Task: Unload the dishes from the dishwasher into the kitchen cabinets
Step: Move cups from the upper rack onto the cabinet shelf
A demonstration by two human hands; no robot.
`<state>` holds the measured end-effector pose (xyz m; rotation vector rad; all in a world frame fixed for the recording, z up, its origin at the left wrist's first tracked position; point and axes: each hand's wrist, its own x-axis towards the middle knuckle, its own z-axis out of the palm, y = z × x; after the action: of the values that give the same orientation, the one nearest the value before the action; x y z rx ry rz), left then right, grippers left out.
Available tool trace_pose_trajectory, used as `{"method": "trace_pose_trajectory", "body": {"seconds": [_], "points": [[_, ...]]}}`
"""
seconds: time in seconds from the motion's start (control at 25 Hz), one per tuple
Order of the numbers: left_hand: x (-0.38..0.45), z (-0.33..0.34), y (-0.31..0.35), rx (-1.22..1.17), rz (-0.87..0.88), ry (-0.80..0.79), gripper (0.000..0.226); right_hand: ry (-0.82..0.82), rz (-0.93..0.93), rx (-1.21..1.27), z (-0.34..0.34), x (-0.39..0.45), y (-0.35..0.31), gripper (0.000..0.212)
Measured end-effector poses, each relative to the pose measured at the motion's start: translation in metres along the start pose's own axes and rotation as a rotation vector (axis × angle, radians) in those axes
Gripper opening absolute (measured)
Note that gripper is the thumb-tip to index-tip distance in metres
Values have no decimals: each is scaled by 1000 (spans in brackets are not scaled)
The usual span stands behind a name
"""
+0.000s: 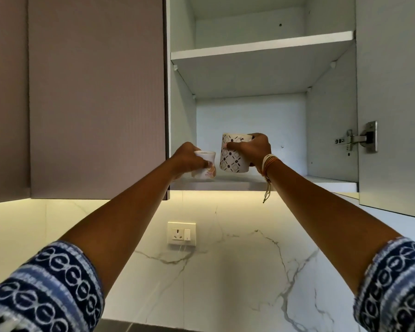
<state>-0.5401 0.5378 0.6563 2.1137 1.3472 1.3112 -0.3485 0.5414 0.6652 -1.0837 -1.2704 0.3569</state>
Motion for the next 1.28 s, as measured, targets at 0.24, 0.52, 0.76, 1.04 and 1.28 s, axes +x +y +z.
{"method": "trace_pose_trajectory", "body": {"seconds": [0.24,0.52,0.76,1.04,1.28], "points": [[20,-2,-19,45,-89,-8,51,-211,115,-37,45,44,17,56],[7,-6,-20,36,-111,38,42,-435,142,-123,82,52,16,64],[3,-1,-19,0,-168,18,35,-599,166,-124,84,56,16,74],[16,2,-30,6,-218,-15,39,-628,232,-108,81,56,17,68],[25,21,-40,336,-133,149,41,-614,251,-138,86,57,23,59]]}}
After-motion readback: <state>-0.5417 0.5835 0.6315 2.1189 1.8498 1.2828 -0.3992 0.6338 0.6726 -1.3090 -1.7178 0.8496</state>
